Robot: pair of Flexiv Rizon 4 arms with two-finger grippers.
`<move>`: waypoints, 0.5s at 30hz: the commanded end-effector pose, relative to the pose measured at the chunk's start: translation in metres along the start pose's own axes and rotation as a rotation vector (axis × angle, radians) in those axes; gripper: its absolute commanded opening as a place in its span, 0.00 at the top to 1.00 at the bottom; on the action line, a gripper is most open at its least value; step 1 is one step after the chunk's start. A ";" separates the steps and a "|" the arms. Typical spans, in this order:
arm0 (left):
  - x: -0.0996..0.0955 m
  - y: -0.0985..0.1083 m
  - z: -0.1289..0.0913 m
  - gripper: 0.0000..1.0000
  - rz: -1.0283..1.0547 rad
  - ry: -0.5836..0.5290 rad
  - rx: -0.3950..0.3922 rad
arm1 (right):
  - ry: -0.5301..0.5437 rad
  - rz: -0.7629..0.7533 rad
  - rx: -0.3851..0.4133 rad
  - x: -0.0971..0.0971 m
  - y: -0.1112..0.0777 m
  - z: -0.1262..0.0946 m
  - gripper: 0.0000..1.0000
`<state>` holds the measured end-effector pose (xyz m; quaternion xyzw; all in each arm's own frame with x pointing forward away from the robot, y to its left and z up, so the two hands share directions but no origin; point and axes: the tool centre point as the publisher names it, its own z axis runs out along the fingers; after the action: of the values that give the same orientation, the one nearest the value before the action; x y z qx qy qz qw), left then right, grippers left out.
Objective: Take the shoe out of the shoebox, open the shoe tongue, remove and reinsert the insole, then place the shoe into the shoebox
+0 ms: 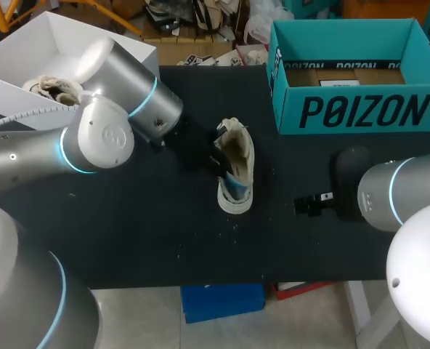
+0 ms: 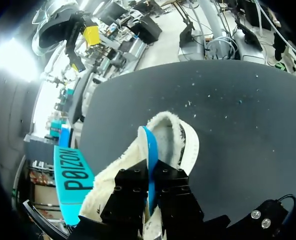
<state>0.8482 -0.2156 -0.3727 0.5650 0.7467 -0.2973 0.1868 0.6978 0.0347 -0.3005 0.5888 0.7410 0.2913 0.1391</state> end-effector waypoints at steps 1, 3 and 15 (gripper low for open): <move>-0.004 -0.002 0.006 1.00 -0.008 0.043 -0.039 | -0.002 0.001 -0.004 0.001 -0.001 0.001 0.00; -0.003 -0.004 0.008 1.00 -0.004 0.049 -0.031 | -0.002 0.001 -0.004 0.001 -0.001 0.001 0.00; -0.011 -0.034 -0.039 0.13 0.099 0.053 -0.086 | -0.002 0.001 -0.004 0.001 -0.001 0.001 0.00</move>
<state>0.8344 -0.2198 -0.3479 0.6041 0.7294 -0.2550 0.1952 0.6978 0.0346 -0.3005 0.5888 0.7410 0.2913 0.1391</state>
